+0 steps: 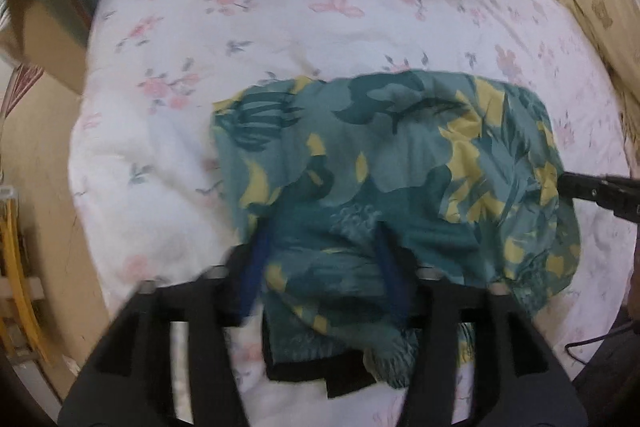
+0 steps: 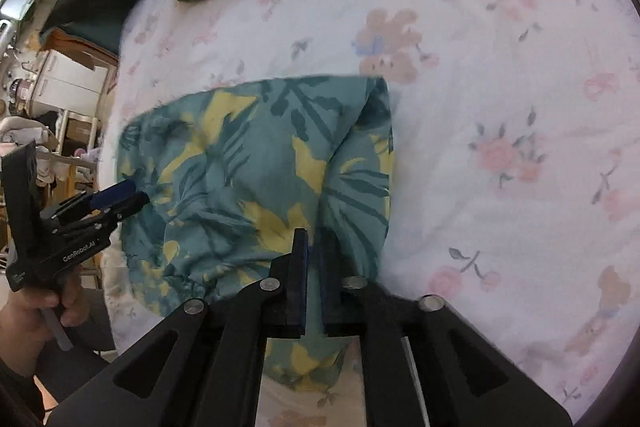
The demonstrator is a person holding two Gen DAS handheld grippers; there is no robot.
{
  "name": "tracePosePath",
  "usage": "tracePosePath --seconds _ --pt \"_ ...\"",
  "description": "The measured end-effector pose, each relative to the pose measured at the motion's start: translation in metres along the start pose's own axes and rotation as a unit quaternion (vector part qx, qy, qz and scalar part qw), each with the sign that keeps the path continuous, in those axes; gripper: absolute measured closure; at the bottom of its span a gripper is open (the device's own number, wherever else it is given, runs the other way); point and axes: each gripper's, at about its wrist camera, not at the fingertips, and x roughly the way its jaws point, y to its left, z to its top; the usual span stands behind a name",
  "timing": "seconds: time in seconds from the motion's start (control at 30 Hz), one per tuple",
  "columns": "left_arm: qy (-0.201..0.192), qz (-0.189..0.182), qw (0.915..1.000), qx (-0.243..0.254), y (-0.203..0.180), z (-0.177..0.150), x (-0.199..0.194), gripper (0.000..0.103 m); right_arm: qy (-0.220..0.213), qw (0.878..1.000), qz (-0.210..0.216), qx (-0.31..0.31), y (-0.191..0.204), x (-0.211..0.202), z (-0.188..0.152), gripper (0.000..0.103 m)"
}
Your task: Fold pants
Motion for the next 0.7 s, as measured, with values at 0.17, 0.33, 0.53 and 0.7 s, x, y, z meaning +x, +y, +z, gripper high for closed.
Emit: tracePosePath --seconds 0.17,0.33,0.53,0.7 --pt "0.014 -0.001 0.9944 -0.105 0.036 -0.018 0.0 0.03 -0.022 0.999 0.012 0.029 -0.007 -0.013 -0.012 0.093" --pt "0.021 -0.047 0.9778 -0.203 0.067 -0.017 0.01 0.029 -0.042 0.996 0.01 0.075 -0.024 -0.015 -0.01 0.028" --pt "0.004 -0.022 0.9791 -0.202 0.088 0.018 0.001 0.029 -0.051 0.99 0.058 0.12 -0.044 -0.018 0.004 0.028" --pt "-0.001 -0.031 0.9832 -0.18 0.106 0.052 0.0 0.03 -0.073 0.988 0.066 0.122 -0.053 -0.026 0.022 0.028"
